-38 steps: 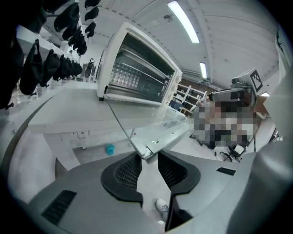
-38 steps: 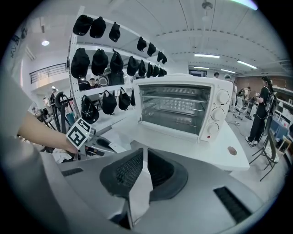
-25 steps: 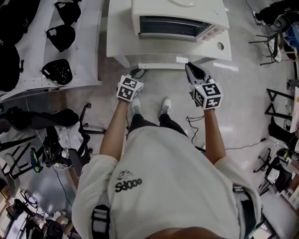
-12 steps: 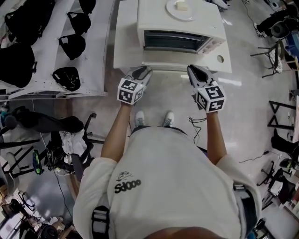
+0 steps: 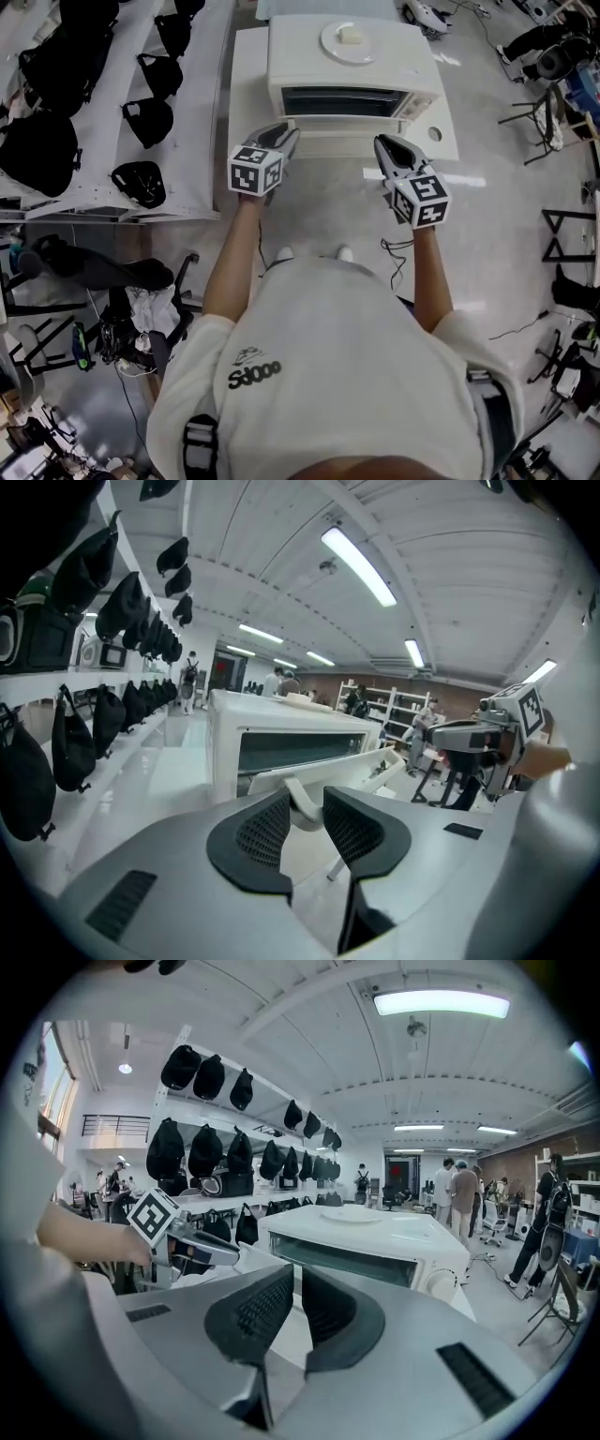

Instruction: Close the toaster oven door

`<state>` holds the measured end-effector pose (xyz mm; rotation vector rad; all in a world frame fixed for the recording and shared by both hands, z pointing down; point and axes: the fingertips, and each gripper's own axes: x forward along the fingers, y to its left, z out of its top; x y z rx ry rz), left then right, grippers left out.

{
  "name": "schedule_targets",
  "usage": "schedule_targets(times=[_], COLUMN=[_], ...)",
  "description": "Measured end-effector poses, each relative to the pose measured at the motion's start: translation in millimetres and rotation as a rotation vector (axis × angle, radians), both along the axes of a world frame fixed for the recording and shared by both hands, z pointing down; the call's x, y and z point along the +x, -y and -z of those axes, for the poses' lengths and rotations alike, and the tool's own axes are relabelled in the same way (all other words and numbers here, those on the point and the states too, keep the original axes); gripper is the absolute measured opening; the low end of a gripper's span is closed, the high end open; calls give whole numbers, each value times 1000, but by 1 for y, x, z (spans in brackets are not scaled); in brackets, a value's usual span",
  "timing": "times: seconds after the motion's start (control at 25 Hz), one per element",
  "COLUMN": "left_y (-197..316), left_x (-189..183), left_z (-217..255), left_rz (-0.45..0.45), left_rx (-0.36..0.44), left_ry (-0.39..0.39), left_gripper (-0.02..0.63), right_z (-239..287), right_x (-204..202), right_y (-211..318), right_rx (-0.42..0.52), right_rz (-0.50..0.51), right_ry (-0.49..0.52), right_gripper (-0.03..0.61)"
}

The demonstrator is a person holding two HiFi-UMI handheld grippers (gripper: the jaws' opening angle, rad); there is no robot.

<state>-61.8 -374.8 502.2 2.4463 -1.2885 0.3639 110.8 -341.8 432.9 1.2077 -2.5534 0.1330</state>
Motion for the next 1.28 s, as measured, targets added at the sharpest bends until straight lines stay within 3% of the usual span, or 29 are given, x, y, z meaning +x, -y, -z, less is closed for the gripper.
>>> schedule_targets(times=[0.52, 0.76, 1.04, 1.28], left_y=[66, 67, 66, 44], left_x=[-7, -6, -9, -13], left_z=[32, 33, 38, 70], left_rz=[62, 70, 82, 91], left_rx=[55, 55, 86, 186], left_ry=[-8, -39, -25, 16], left_gripper=[114, 114, 112, 94], right_z=[12, 15, 32, 55], right_x=[16, 23, 33, 46], right_y=[16, 14, 8, 5], right_rx=[28, 34, 62, 94], right_rz=[-50, -65, -95, -113], right_ry=[30, 40, 49, 28], right_gripper=[9, 9, 9, 9])
